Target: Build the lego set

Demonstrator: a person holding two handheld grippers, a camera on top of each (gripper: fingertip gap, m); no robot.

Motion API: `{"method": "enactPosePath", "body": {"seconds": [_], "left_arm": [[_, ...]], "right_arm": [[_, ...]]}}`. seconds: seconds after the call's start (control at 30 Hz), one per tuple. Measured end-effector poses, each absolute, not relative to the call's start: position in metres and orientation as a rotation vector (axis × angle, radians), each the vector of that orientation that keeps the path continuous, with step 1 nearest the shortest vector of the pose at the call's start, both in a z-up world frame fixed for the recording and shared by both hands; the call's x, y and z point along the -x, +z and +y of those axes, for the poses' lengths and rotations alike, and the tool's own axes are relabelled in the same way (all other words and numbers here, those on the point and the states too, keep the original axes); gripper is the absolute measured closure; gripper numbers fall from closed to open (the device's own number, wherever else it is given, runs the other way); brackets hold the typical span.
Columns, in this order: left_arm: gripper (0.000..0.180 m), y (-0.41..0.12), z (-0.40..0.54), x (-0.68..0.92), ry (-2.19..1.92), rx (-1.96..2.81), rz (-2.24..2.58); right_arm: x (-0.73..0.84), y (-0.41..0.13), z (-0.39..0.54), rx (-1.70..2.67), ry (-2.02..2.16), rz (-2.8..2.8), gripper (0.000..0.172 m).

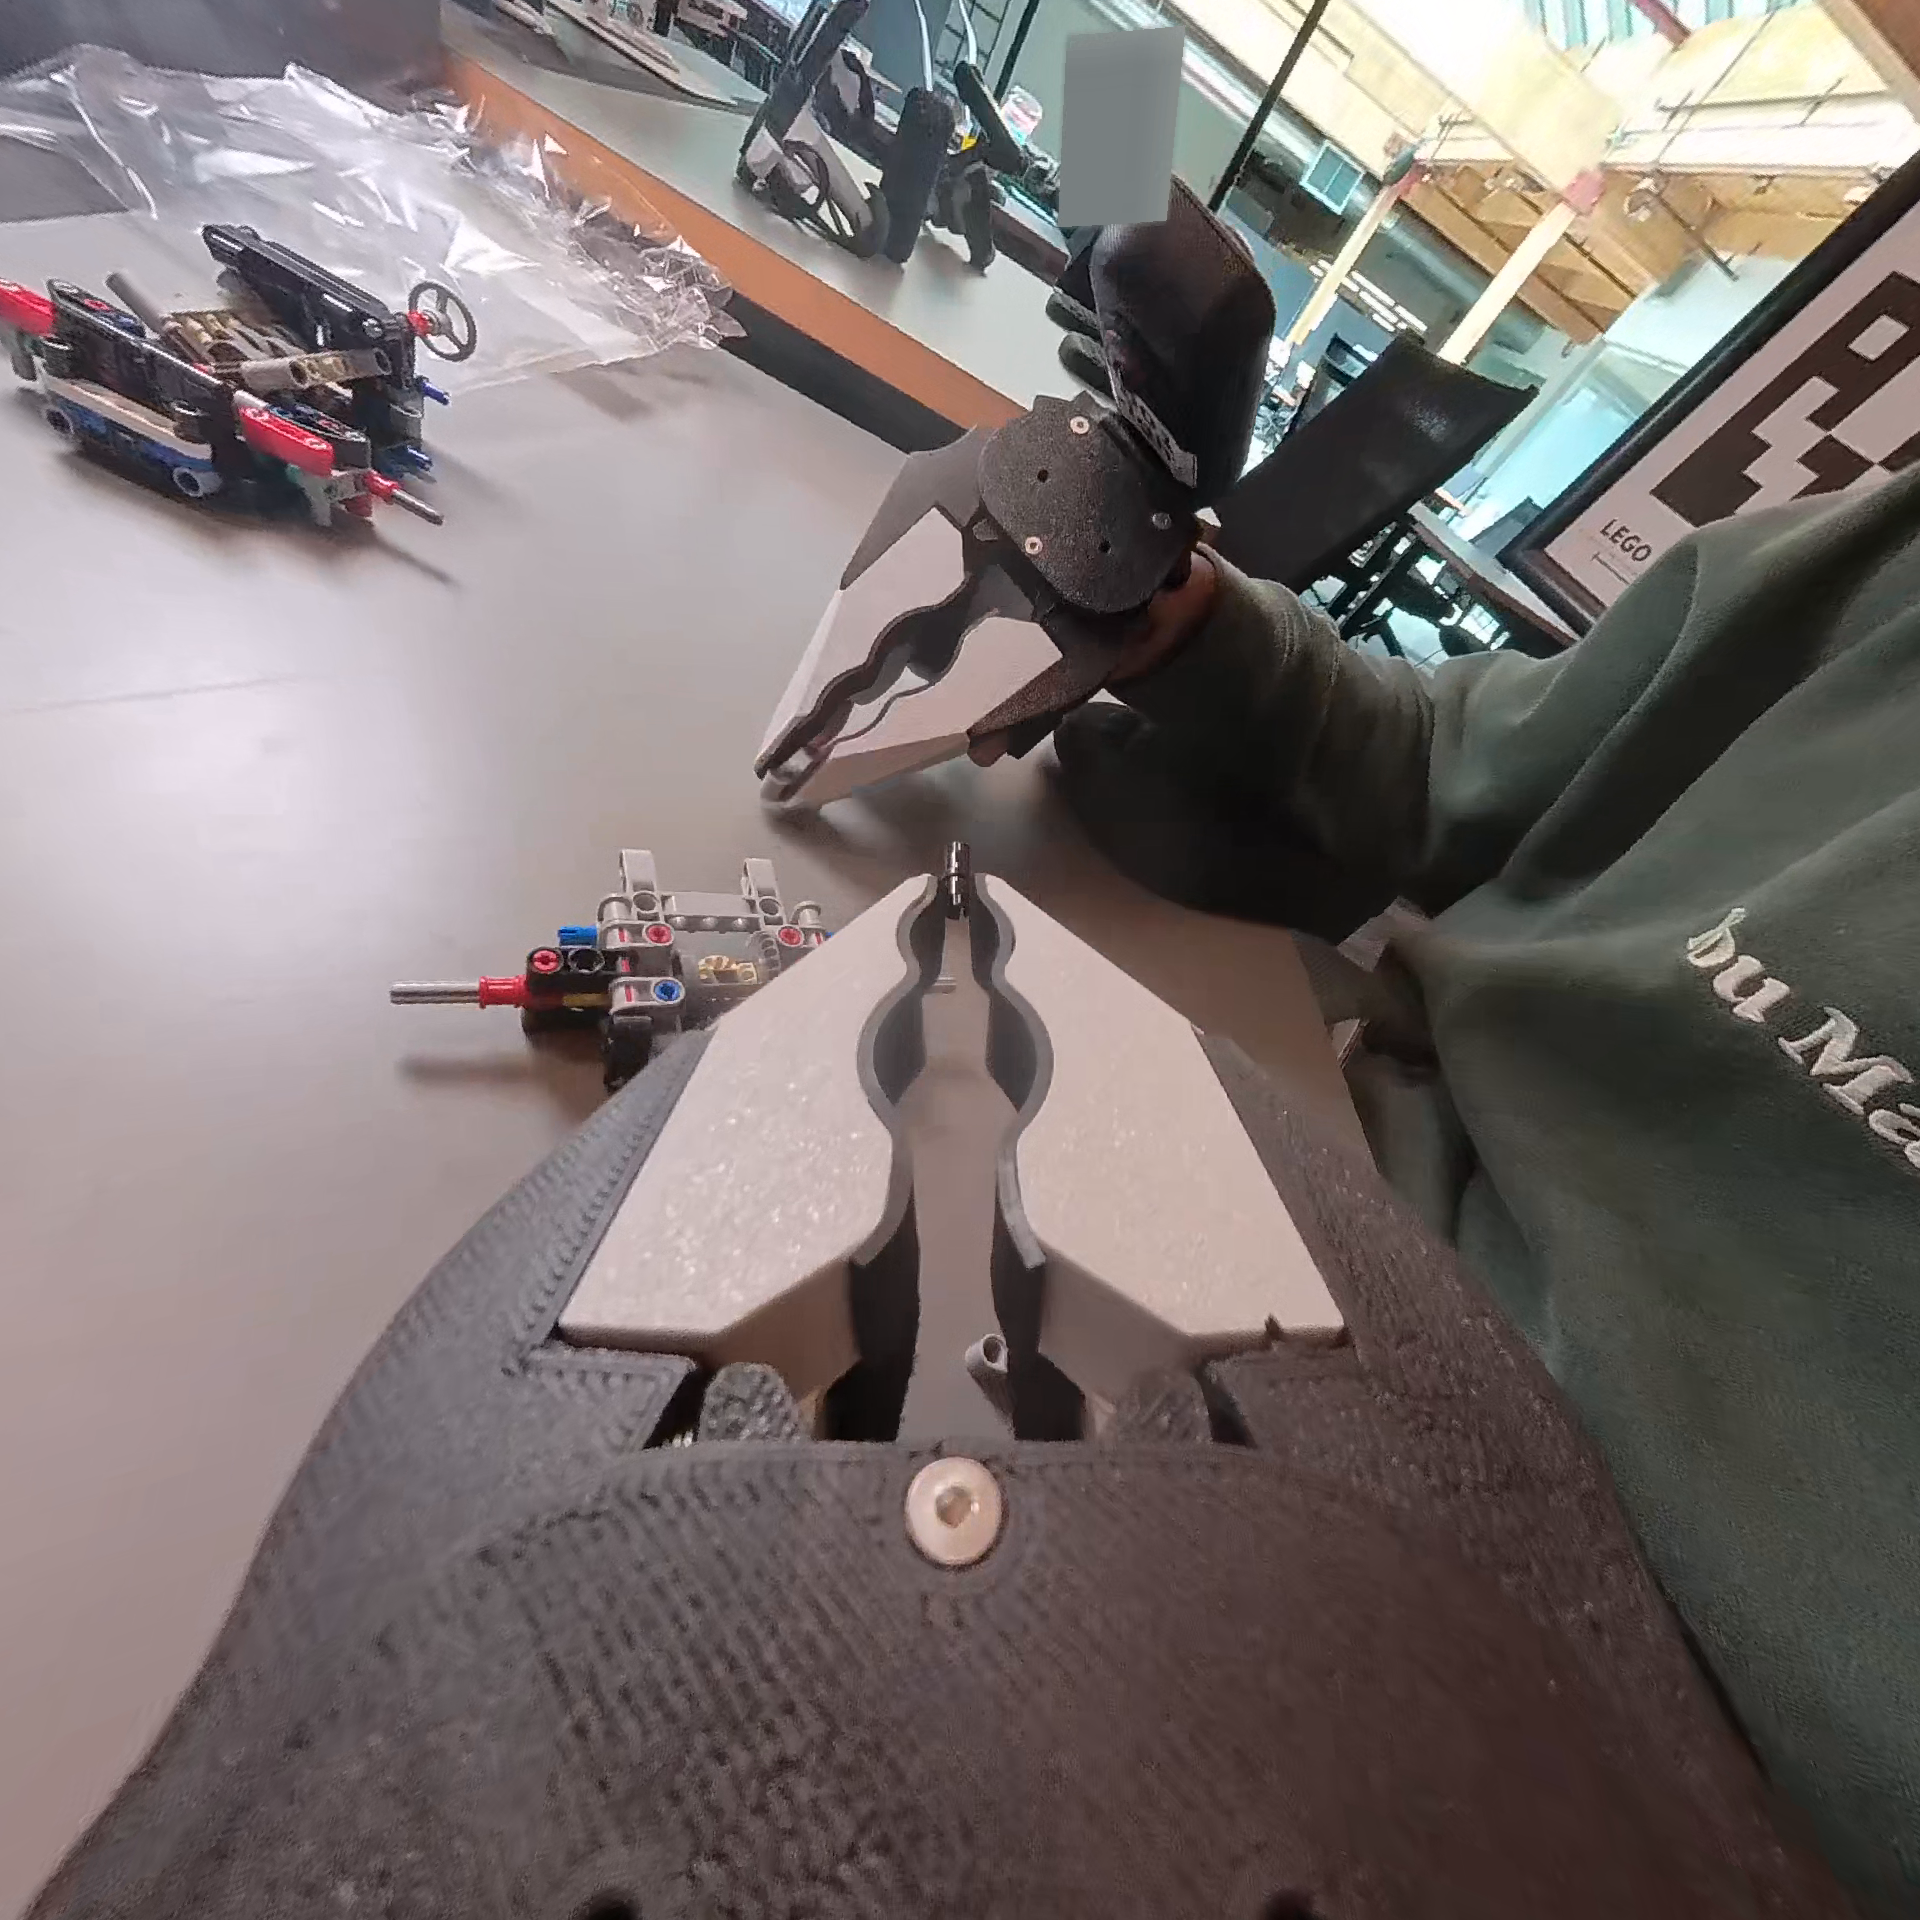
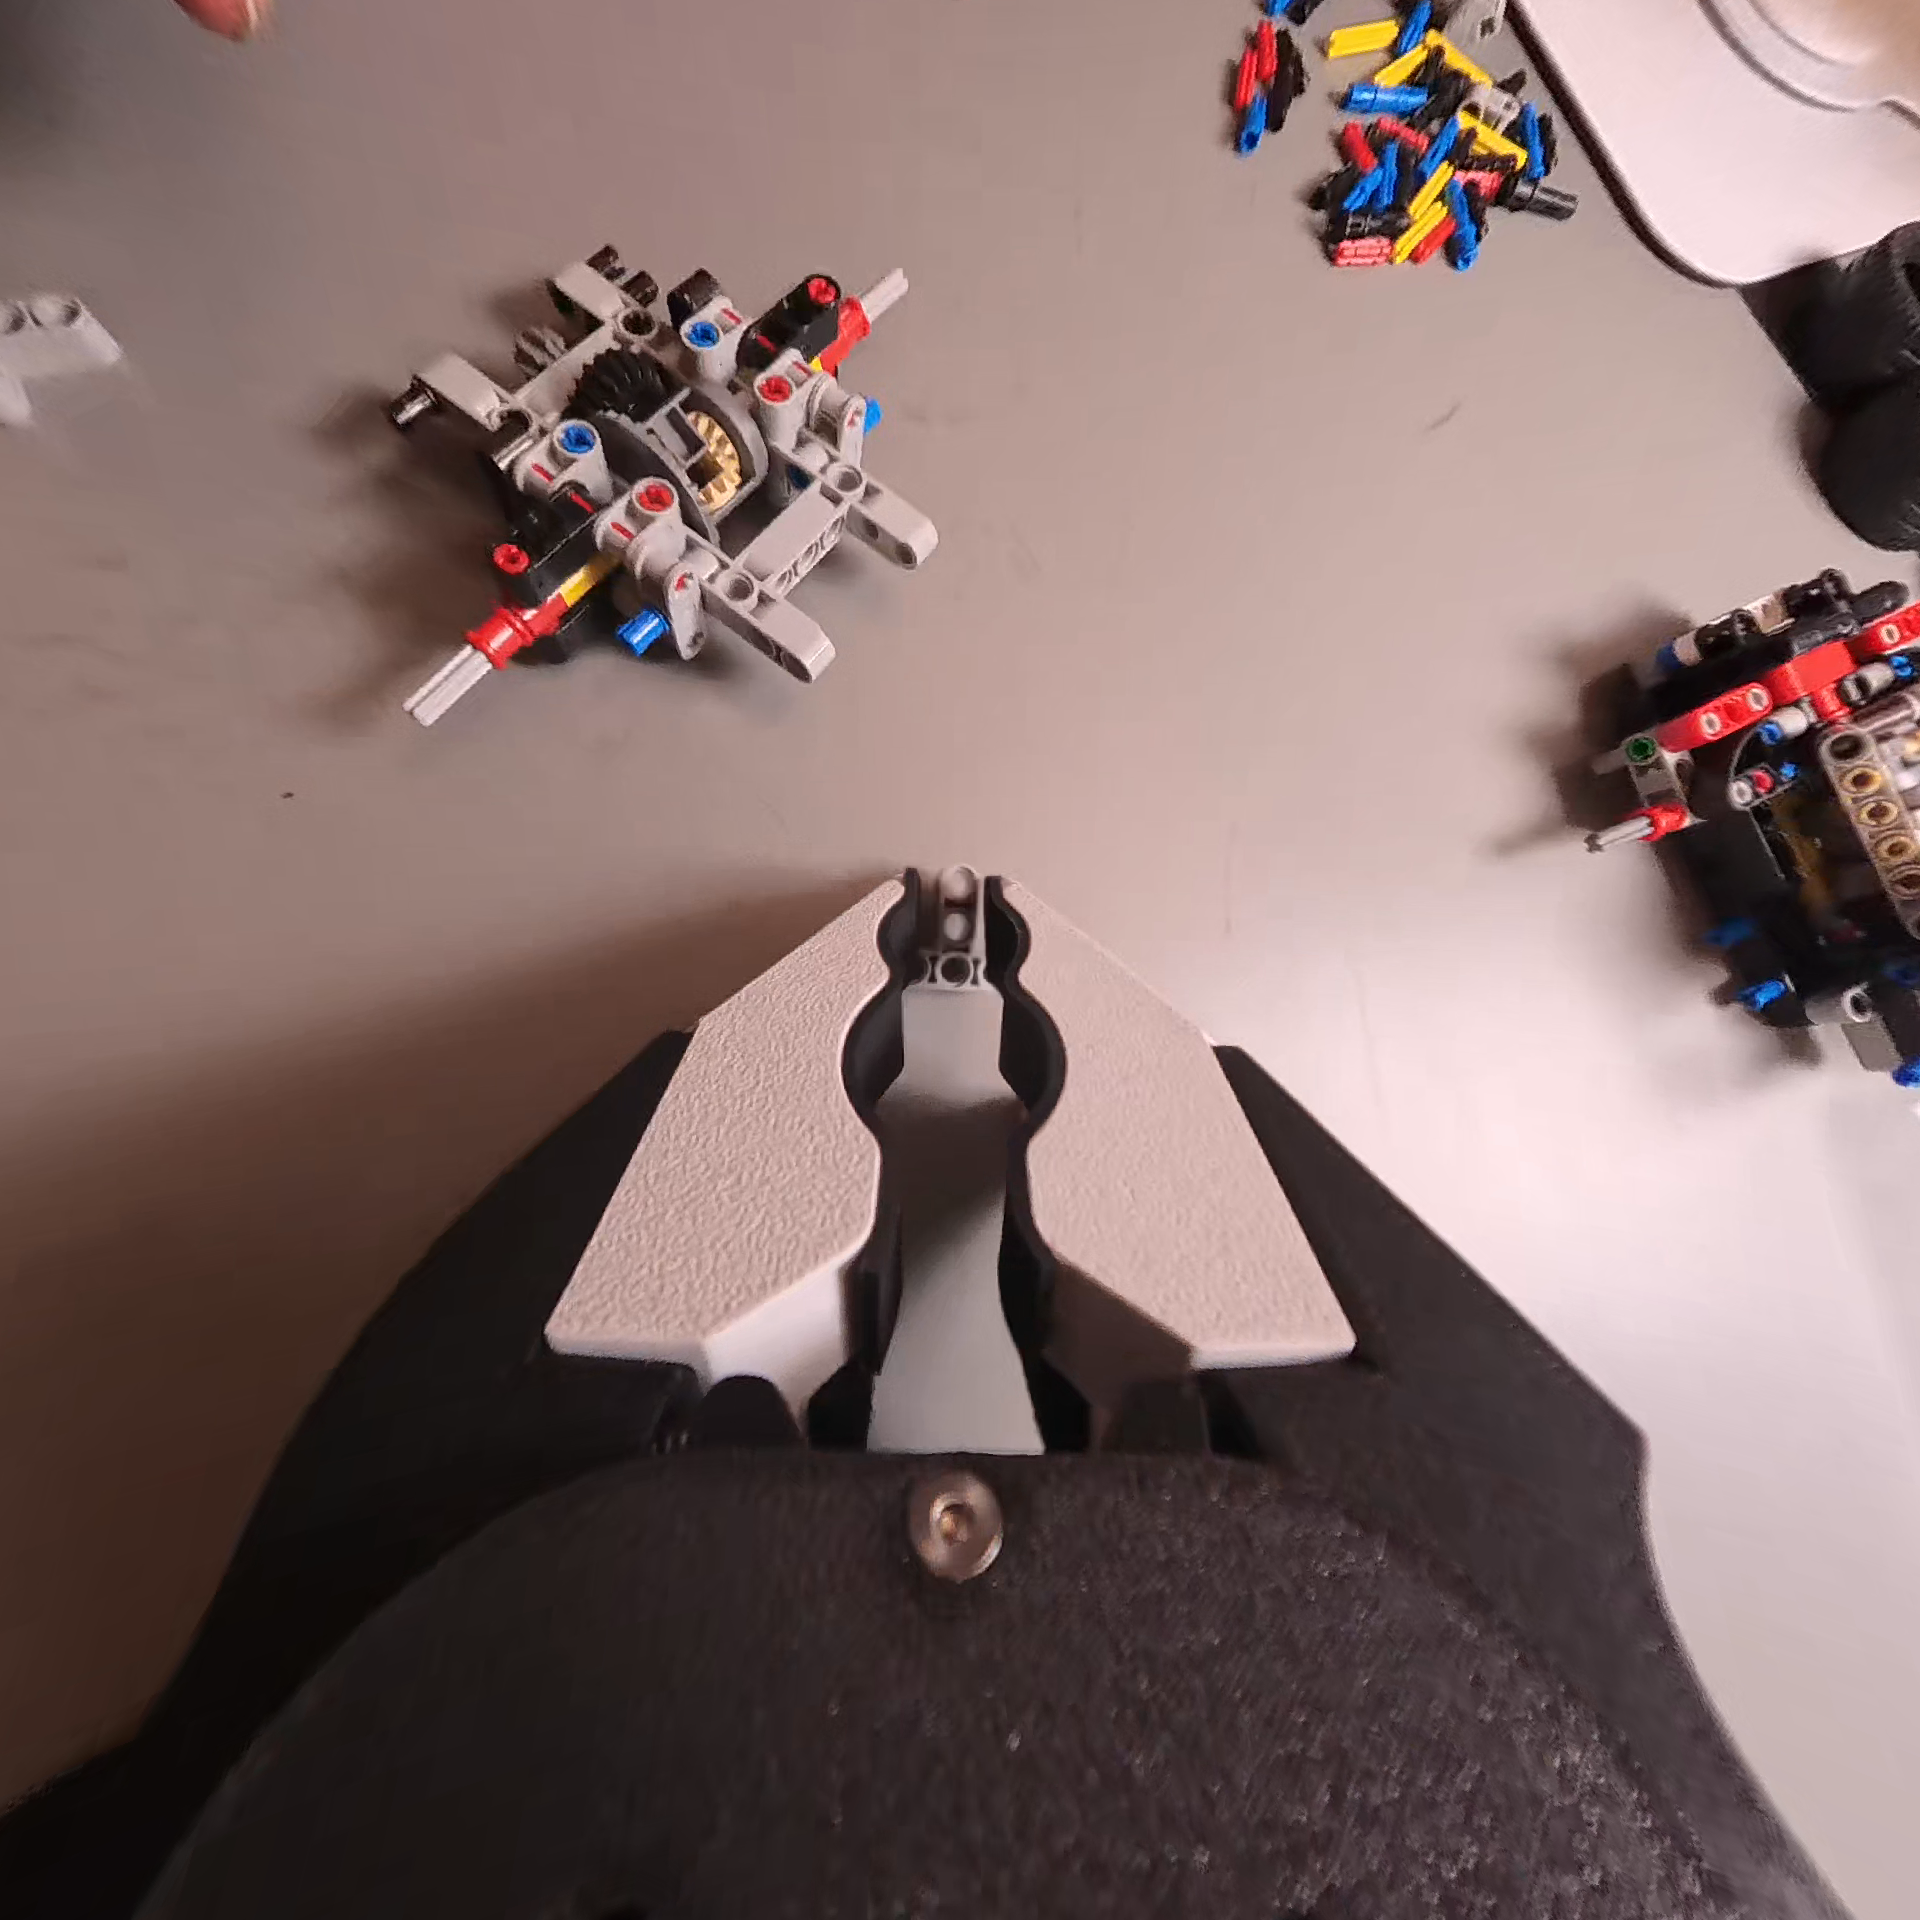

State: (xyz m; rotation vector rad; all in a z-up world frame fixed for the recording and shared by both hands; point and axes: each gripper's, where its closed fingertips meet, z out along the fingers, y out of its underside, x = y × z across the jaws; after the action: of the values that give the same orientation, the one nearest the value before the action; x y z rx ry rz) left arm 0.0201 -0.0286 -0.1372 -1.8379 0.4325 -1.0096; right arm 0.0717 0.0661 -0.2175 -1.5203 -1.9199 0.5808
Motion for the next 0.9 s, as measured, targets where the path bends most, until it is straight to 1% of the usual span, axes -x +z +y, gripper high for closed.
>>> {"method": "enactPosePath", "body": {"seconds": [0.13,0.2,0.27,0.33,0.47,0.53,0.67,0.83,0.9], "left_arm": [[0.177,-0.139,-0.03,-0.022,-1.054,1.832,0.416],[0.177,-0.138,-0.032,-0.025,-1.093,1.824,0.412],[0.177,-0.135,-0.037,-0.032,-1.167,1.81,0.416],[0.177,-0.133,-0.04,-0.038,-1.248,1.798,0.412],[0.178,-0.132,-0.05,-0.053,-1.381,1.794,0.438],[0.177,-0.133,-0.052,-0.057,-1.394,1.797,0.444],[0.177,-0.133,-0.054,-0.061,-1.401,1.807,0.452],[0.177,-0.131,-0.052,-0.059,-1.386,1.791,0.447],[0.175,-0.13,-0.046,-0.048,-1.283,1.793,0.456]], "right_arm": [[-0.07,-0.213,0.067,1.518,0.598,-1.897,0.148],[-0.063,-0.187,0.061,1.409,0.71,-1.827,0.147],[-0.057,-0.149,0.03,1.183,0.929,-1.79,0.148],[-0.056,-0.129,-0.007,0.977,1.066,-1.809,0.148],[-0.054,-0.131,-0.047,0.782,1.072,-1.881,0.154],[-0.053,-0.133,-0.056,0.753,1.084,-1.899,0.157],[-0.051,-0.132,-0.059,0.735,1.067,-1.882,0.168],[-0.05,-0.13,-0.056,0.766,1.085,-1.861,0.169],[-0.05,-0.132,-0.048,0.821,1.082,-1.861,0.17]]}}
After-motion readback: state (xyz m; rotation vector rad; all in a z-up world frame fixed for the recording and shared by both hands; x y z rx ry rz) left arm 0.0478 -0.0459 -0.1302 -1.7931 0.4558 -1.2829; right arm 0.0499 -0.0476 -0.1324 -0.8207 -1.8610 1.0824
